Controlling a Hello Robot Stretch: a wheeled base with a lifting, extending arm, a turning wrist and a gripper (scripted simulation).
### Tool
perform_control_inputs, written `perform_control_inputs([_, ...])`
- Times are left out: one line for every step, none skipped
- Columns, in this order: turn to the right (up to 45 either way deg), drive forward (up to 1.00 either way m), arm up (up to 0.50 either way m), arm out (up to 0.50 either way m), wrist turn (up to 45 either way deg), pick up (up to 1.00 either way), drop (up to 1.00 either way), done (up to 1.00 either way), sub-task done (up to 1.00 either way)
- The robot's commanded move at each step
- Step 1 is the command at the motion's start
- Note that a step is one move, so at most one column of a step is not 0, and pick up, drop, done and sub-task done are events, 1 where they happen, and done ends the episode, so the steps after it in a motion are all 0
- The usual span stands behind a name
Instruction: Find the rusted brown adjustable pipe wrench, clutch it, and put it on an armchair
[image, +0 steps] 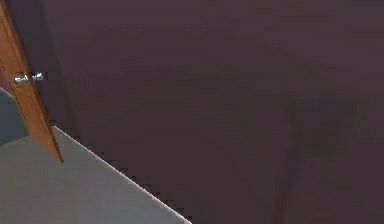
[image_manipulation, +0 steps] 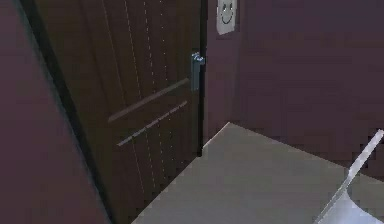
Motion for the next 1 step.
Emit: perform_control_inputs([-45.0,0.00,0.00,0.00,0.0,0.00,0.00,0.00,0.00])
